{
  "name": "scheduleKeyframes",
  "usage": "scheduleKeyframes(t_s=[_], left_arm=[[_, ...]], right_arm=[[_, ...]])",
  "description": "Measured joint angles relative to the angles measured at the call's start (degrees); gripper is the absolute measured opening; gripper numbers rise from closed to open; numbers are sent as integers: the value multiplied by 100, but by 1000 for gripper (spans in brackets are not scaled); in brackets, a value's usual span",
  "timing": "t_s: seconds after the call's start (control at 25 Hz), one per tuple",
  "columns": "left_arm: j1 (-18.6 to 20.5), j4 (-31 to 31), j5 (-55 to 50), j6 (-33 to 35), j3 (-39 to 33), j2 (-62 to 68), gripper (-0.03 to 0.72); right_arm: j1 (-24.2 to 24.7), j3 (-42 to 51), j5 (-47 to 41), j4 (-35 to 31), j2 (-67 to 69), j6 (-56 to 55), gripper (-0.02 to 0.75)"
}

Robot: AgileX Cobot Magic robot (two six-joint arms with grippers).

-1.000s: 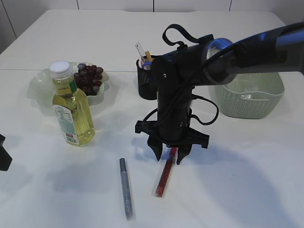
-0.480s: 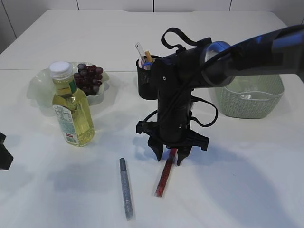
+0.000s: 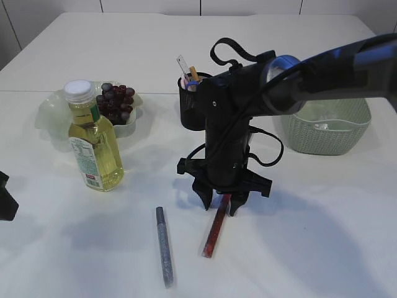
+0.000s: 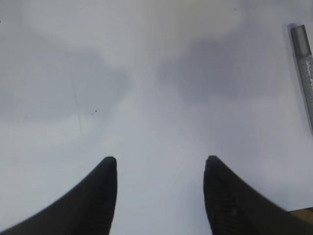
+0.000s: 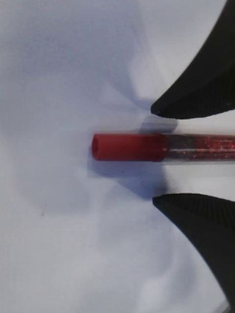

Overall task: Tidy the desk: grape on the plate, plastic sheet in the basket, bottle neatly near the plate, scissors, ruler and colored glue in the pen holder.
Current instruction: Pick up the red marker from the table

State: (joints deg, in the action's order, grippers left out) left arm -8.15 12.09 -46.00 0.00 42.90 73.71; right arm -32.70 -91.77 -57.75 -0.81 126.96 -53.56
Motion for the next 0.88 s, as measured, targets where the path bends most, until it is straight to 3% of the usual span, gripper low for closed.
scheduleKeyframes(t_s=[0.2, 0.6, 0.88], left_arm=[[0, 0, 34, 0, 0, 0, 415], [0, 0, 44, 0, 0, 0, 415], [0, 0, 54, 0, 0, 0, 415]], right_arm=[[0, 0, 9, 0, 35, 0, 384], [0, 0, 21, 0, 68, -12, 175], [0, -41, 10, 0, 68, 235, 131]])
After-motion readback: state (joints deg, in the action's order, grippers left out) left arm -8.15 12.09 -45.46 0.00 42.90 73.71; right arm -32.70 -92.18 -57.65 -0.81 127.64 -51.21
